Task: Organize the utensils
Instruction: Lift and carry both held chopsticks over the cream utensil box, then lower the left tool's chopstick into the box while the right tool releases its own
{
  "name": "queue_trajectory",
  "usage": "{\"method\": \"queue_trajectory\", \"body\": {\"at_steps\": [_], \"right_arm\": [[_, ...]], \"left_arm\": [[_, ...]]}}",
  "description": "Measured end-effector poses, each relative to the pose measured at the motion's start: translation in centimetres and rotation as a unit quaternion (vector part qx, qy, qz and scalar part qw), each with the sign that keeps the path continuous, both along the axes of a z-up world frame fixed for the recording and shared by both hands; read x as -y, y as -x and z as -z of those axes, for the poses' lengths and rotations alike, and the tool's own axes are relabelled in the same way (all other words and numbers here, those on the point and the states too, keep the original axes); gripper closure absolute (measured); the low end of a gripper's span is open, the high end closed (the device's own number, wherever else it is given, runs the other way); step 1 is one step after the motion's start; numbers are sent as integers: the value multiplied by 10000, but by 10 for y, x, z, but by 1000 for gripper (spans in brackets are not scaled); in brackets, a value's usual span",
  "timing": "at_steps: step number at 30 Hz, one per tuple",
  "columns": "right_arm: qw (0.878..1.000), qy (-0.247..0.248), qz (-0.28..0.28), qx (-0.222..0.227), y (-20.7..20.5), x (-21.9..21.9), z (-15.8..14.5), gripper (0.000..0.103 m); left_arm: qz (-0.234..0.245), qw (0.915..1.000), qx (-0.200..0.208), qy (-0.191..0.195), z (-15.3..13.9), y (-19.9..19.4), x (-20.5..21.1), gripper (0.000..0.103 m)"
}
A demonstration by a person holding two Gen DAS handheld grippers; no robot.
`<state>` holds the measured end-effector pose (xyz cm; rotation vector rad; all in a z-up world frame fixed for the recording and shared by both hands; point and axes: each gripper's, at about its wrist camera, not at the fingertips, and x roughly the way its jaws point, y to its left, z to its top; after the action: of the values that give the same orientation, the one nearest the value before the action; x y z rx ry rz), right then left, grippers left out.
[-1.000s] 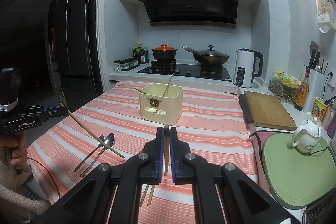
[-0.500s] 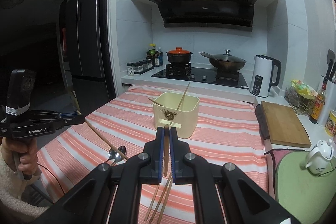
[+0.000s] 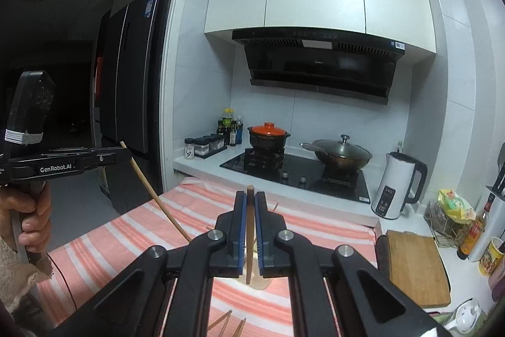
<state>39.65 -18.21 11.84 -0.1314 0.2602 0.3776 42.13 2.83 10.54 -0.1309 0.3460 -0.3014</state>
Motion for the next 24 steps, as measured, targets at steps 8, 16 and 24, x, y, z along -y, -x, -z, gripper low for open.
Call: {"method": "queue_trajectory", "body": {"at_steps": [8,16,24], "right_arm": [[9997,-251,41,25,-81,-19,23,98],[9939,-164,90,-1083,-154,-28,78,98],[9805,-310,-13,-1938,-192,-26,112,96]], "left_arm": [[-274,9995,-180,-9,29,-73,14,101],[-272,9943,-1017,-141,88,-130,20,101],[-133,9870,-1558,-366,117,-151,33,77]]}}
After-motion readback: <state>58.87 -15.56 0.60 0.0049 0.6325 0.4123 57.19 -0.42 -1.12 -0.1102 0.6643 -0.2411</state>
